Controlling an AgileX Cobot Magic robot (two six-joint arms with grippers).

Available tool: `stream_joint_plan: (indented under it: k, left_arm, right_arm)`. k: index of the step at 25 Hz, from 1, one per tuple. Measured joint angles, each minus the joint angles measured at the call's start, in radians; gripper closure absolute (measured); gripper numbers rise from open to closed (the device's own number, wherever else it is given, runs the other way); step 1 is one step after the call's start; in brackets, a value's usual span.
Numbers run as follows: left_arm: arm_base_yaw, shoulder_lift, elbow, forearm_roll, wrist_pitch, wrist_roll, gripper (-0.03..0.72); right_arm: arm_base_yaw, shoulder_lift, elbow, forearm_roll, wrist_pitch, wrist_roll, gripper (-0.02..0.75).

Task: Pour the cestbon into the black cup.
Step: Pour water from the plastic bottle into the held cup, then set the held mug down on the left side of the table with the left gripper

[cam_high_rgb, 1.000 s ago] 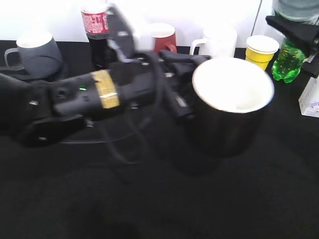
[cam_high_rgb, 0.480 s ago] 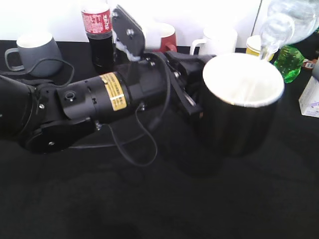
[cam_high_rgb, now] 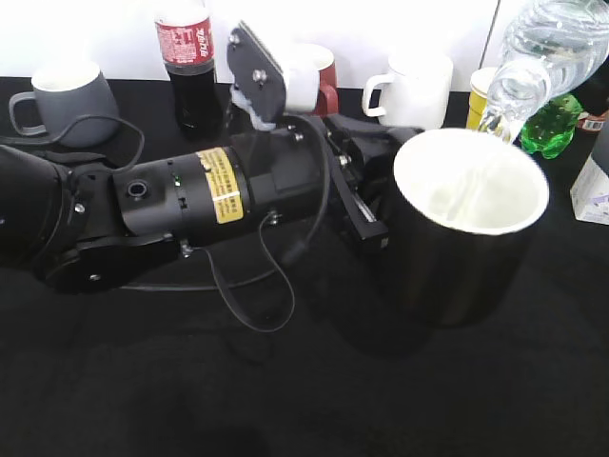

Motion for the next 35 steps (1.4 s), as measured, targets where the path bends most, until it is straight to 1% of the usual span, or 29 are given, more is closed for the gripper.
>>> stream_joint_plan:
  k: [6, 10, 14, 15, 17, 19, 21, 23, 25, 26, 28, 31, 33, 35]
  left_arm:
    - [0.0, 0.0, 0.0, -0.008, 0.008, 0.0, 0.639]
    - [0.0, 0.0, 0.0, -0.047, 0.036, 0.0, 0.639]
    - [0.0, 0.0, 0.0, -0.047, 0.045, 0.0, 0.639]
    - [0.0, 0.0, 0.0, -0.047, 0.041, 0.0, 0.639]
    - [0.0, 0.0, 0.0, -0.047, 0.017, 0.0, 0.639]
    - [0.001, 0.0, 0.0, -0.056, -0.007, 0.0, 0.639]
    - [0.024, 0.0, 0.0, -0.066, -0.039, 0.0, 0.639]
    - [0.07, -0.002, 0.001, -0.076, -0.064, 0.0, 0.639]
    - [0.139, -0.002, 0.03, -0.084, -0.116, 0.026, 0.639]
    - [0.175, -0.002, 0.058, -0.09, -0.14, 0.036, 0.639]
    - [0.253, -0.002, 0.123, -0.104, -0.17, 0.071, 0.639]
    - [0.368, -0.003, 0.206, -0.193, -0.198, 0.166, 0.639]
    - [0.444, 0.0, 0.221, -0.212, -0.2, 0.217, 0.639]
    - [0.508, 0.044, 0.221, -0.232, -0.232, 0.223, 0.639]
  right_arm:
    - [0.0, -0.001, 0.0, 0.02, -0.003, -0.043, 0.246]
    - [0.0, -0.003, 0.0, 0.024, -0.024, -0.049, 0.246]
    - [0.0, -0.004, 0.0, 0.025, -0.033, -0.029, 0.246]
    - [0.0, -0.004, 0.0, 0.025, -0.034, 0.025, 0.246]
    - [0.0, -0.004, 0.0, 0.025, -0.034, 0.214, 0.246]
    - [0.0, -0.004, 0.0, 0.025, -0.036, 0.507, 0.246]
    - [0.0, -0.004, 0.0, 0.027, -0.039, 0.821, 0.246]
    - [0.0, -0.004, 0.0, 0.027, -0.041, 1.109, 0.246]
    - [0.0, -0.004, 0.0, 0.028, -0.039, 1.369, 0.246]
    - [0.0, -0.004, 0.0, 0.029, -0.037, 1.435, 0.246]
    - [0.0, -0.004, 0.0, 0.038, -0.032, 1.468, 0.246]
    - [0.0, -0.004, 0.0, 0.115, -0.031, 1.474, 0.246]
    - [0.0, -0.001, 0.0, 0.161, -0.03, 1.475, 0.246]
    - [0.0, 0.019, 0.0, 0.168, -0.029, 1.475, 0.246]
